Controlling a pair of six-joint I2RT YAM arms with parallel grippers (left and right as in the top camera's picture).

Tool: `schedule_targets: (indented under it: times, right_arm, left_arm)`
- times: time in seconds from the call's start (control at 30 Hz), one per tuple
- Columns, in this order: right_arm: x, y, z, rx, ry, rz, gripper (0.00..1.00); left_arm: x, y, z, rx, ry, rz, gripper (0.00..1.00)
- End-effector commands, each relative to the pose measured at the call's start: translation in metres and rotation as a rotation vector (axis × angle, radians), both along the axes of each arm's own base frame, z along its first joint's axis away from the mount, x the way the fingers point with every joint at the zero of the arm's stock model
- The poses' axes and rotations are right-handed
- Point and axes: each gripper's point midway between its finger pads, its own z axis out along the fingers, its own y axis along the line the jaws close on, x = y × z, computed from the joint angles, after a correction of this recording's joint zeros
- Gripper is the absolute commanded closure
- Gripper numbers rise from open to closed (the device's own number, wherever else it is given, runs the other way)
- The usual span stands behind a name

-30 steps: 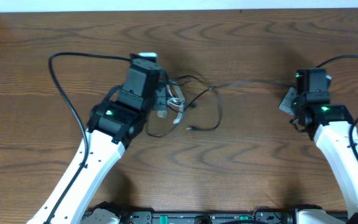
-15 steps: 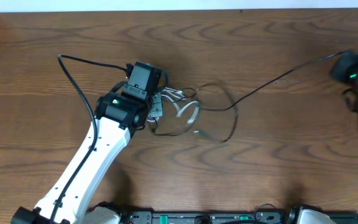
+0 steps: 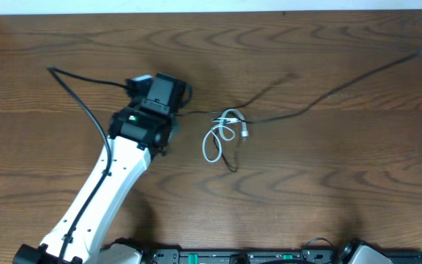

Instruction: Untangle cables

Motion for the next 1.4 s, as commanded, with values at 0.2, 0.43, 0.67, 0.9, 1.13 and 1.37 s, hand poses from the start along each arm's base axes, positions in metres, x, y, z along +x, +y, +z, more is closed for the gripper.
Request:
schedule_targets:
  times: [0.2, 0.43, 0.67, 0.9, 1.13, 1.37]
  right_arm:
    - [-0.046, -0.072, -0.012, 0.049, 0.066, -0.322, 0.99]
    - [-0.088, -0.119, -0.04, 0.118, 0.155, -0.601, 0.99]
    - [-0.075, -0.119, -0.064, 0.161, 0.217, -0.525, 0.99]
    - [-0.014, -0.067, -0.076, 0.125, 0.216, -0.11, 0.96]
    - [0.002, -0.036, -0.12, 0.177, 0.358, 0.004, 0.44]
    - [0.001, 0.018, -0.161, 0.248, 0.538, 0.151, 0.36]
  left_arm:
    - [0.003, 0.057, 0.011, 0.01, -0.077, 0.275, 0.93]
    - [-0.004, 0.07, 0.008, 0.008, -0.061, 0.335, 0.93]
    - [-0.003, 0.041, -0.004, -0.16, -0.009, 0.279, 0.92]
    - [0.002, 0.001, -0.009, -0.266, 0.045, 0.077, 0.93]
    - [-0.002, -0.007, -0.01, -0.249, 0.069, 0.016, 0.93]
    - [-0.003, -0.012, -0.012, -0.274, 0.081, 0.004, 0.93]
